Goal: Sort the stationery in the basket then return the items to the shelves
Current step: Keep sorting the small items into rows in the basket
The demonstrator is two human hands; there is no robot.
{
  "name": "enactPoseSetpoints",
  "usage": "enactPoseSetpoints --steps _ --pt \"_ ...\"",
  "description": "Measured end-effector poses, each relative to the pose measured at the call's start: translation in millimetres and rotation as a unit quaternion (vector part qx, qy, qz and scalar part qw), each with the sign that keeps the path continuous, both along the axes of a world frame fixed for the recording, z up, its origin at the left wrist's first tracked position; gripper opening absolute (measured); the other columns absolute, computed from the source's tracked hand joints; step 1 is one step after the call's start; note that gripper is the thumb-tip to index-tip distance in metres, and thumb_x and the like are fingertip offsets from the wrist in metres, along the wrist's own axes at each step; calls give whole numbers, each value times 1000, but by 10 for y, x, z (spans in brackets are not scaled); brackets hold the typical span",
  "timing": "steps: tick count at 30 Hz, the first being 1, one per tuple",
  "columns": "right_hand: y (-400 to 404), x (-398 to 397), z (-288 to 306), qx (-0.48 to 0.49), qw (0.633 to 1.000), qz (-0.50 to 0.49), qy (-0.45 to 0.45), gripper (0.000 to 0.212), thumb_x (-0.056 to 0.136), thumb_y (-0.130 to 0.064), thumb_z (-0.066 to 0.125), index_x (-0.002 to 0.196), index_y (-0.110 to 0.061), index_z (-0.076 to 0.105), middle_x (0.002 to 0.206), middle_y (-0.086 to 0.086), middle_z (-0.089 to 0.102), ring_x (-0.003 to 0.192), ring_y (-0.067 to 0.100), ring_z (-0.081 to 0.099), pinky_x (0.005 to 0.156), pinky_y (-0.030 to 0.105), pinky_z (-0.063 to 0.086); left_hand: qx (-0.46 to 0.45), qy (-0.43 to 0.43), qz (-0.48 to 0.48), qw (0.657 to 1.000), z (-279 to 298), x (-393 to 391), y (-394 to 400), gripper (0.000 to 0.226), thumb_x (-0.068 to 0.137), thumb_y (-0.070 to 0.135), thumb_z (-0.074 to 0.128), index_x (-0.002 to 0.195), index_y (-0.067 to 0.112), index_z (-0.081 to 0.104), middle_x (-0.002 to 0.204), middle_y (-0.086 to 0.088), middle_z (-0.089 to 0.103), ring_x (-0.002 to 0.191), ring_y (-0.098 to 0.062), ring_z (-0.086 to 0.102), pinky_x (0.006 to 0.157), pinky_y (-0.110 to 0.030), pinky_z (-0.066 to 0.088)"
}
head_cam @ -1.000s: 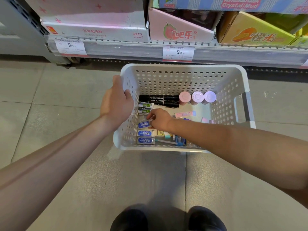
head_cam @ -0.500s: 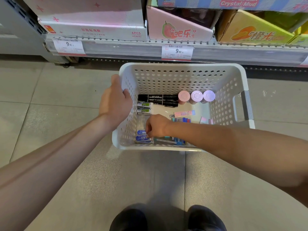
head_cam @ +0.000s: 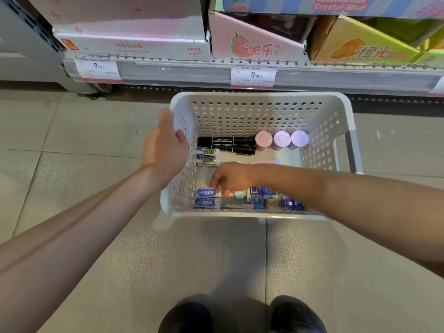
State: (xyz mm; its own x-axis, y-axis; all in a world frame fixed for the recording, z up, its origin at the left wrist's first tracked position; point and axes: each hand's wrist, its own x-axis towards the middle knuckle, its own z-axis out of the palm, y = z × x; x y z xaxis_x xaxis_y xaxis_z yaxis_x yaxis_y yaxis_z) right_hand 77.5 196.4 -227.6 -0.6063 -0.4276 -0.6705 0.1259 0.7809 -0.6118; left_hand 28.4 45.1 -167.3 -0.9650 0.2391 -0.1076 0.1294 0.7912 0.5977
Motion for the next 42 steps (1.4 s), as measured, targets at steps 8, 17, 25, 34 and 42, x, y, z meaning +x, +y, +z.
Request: enactPoseSetpoints --steps 8,17,25,34,42 --pt "710 -144 318 22 999 -27 23 24 89 -2 56 109 -9 68 106 6 69 89 12 65 94 28 48 -16 2 17 1000 -5 -6 14 15 99 9 38 111 2 36 60 -3 39 48 -21 40 46 -33 34" --pt "740 269 270 149 960 235 5 30 95 -11 48 119 -16 65 122 -2 64 107 14 59 102 30 42 -17 5 15 1000 -3 1 17 18 99 9 38 115 -1 35 58 -4 40 47 -20 40 44 -29 31" --pt "664 415 253 203 881 383 189 27 94 -12 45 111 -12 66 96 5 61 98 24 61 66 23 42 -13 5 12 1000 -3 3 18 18 99 9 38 115 0 35 60 -5 42 48 -22 44 47 -36 39" --pt "593 432 240 213 922 282 156 31 98 -14 41 123 -10 60 71 -7 47 104 25 59 66 21 33 -11 4 5 1000 -4 -9 10 19 99 9 38 115 -1 35 60 -4 42 50 -25 45 47 -39 41" --pt "630 428 122 207 918 274 197 30 97 -13 44 123 -10 60 121 8 60 104 25 59 68 24 38 -1 3 4 1000 -33 -14 -1 19 99 8 37 115 -1 34 60 -6 43 49 -25 45 47 -37 41"
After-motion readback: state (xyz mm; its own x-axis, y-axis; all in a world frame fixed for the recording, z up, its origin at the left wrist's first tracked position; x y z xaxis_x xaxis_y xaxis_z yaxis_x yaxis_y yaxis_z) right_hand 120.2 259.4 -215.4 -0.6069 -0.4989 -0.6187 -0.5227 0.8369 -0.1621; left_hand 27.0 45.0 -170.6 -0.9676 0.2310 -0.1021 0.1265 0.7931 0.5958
